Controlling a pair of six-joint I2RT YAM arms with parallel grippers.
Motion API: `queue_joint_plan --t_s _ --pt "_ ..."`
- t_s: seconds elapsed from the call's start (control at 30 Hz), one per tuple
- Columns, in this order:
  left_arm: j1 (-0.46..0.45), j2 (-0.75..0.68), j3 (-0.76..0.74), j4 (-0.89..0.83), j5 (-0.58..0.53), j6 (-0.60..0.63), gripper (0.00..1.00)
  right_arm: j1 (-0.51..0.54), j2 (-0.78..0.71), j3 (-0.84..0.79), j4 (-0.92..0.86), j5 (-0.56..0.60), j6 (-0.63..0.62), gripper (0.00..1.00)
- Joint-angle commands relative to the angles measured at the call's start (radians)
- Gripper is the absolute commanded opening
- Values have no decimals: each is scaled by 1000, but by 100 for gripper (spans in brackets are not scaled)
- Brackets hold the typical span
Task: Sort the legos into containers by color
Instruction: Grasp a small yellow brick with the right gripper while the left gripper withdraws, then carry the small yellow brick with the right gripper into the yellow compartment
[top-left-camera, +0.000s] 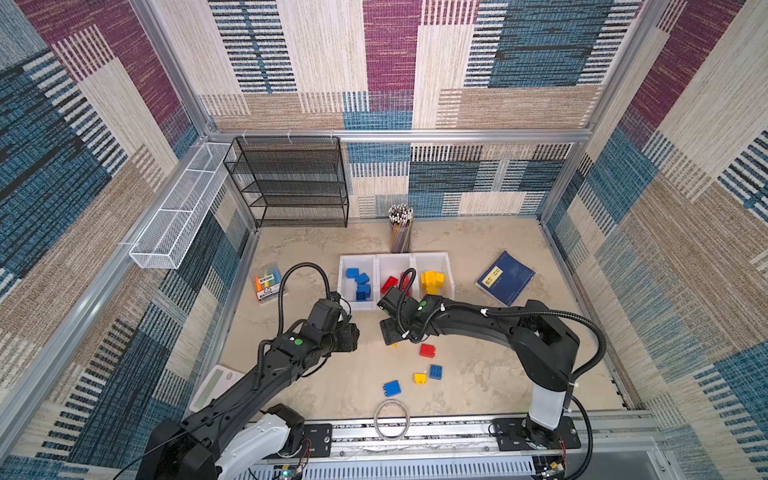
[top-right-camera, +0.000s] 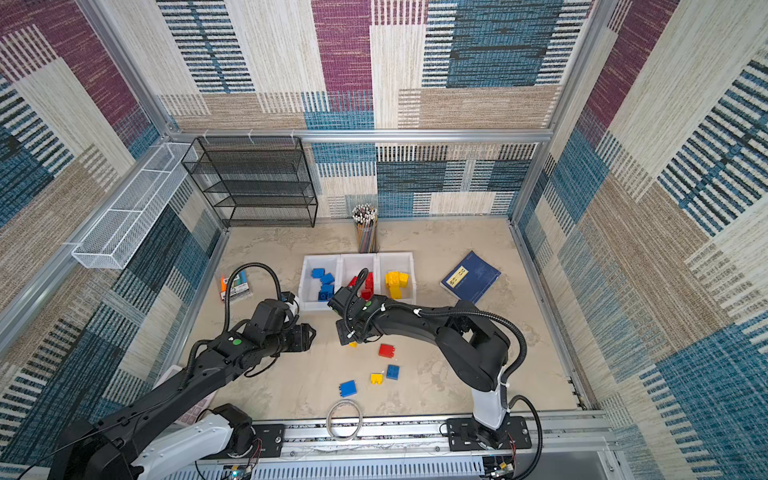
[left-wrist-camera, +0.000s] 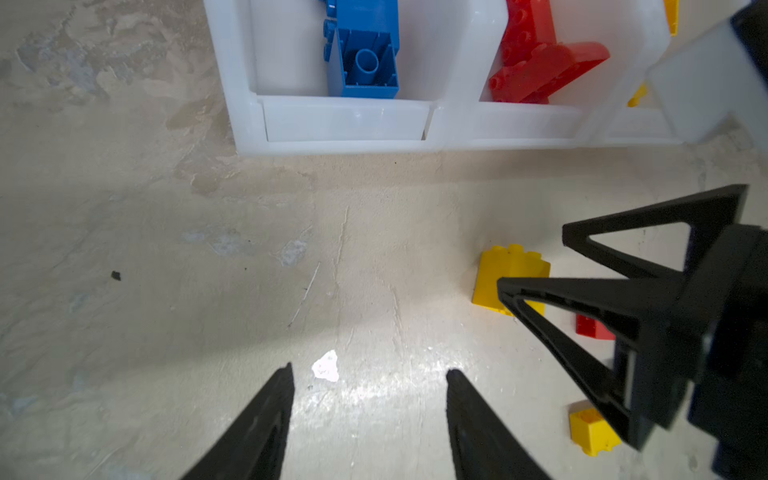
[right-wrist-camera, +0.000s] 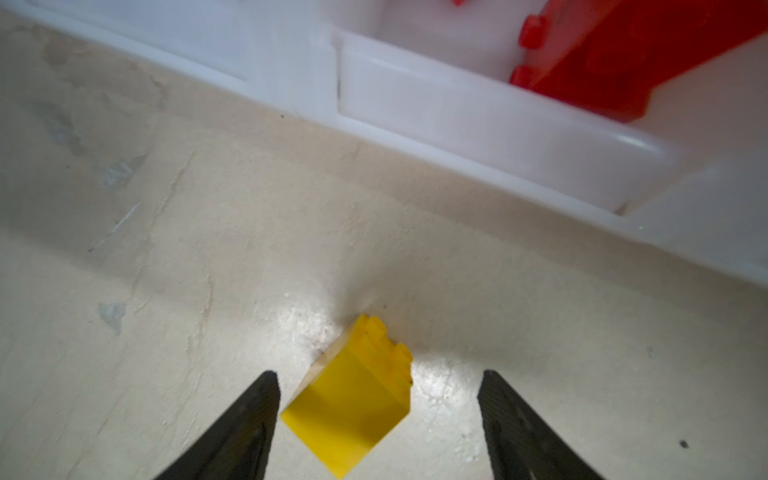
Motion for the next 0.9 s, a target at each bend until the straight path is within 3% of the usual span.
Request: queue_joint_plan --t_s 0.0,0.27,0.5,0.87 --pt "1 -10 -11 12 14 -22 62 2 -2 -4 -20 26 29 77" --pt "1 -24 -28 8 11 -37 62 1 -26 -68 -5 21 47 70" --pt "2 -26 -29 3 21 -37 62 0 -21 -73 31 0 47 48" --pt "2 -58 -59 19 22 -51 62 1 -37 -86 47 1 51 34"
